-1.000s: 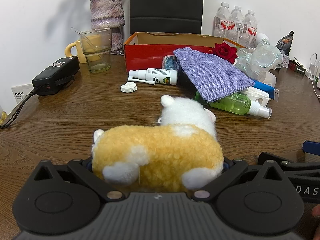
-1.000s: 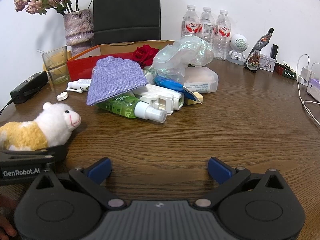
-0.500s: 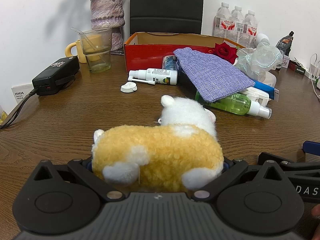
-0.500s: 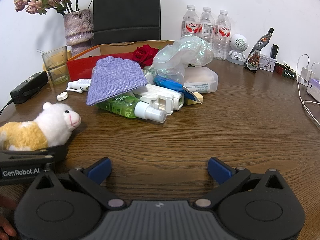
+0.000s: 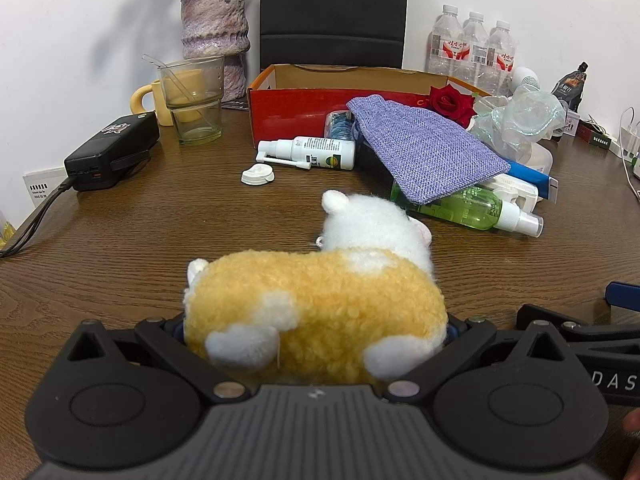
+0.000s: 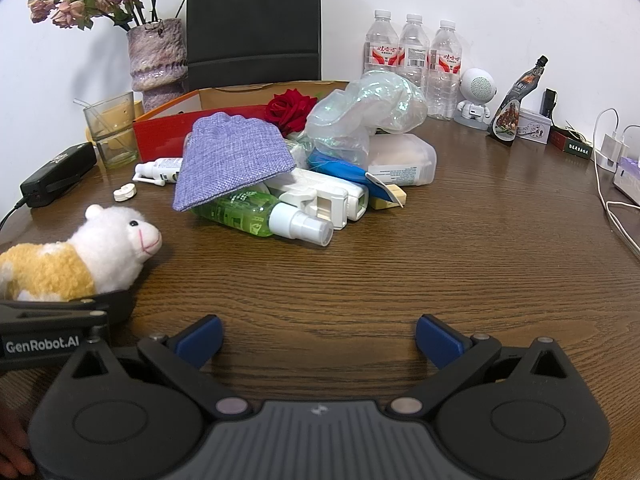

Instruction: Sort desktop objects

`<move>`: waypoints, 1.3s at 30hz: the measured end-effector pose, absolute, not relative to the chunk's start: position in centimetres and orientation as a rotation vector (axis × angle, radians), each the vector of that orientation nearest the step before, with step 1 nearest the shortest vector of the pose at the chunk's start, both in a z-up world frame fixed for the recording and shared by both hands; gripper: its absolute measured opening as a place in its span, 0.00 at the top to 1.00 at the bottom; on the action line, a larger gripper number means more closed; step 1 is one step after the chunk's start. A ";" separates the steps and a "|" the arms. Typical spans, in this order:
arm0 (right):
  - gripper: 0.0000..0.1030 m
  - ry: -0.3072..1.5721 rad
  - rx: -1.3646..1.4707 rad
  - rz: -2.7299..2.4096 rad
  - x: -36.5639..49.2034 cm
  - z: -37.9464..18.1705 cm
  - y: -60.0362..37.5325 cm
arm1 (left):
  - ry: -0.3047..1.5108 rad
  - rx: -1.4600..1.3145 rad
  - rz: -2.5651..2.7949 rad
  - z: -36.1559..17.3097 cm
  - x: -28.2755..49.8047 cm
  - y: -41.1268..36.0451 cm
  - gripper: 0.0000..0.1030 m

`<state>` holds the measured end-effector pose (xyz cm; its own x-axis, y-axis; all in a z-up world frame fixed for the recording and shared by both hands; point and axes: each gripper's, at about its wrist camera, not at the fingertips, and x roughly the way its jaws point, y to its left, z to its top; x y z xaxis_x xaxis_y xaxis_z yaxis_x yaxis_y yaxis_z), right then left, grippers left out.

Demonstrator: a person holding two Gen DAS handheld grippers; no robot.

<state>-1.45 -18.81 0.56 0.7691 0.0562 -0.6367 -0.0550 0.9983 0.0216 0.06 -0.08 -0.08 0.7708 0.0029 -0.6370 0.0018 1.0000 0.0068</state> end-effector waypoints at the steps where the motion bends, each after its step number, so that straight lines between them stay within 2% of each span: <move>1: 0.00 0.691 0.002 0.060 -1.4 0.6 -18.8 | 0.691 0.007 0.001 -0.1 0.1 -0.1 0.00; 39: 0.00 0.691 0.006 0.050 -1.3 0.5 -18.7 | 0.679 -0.017 -0.003 0.0 -0.1 0.3 0.01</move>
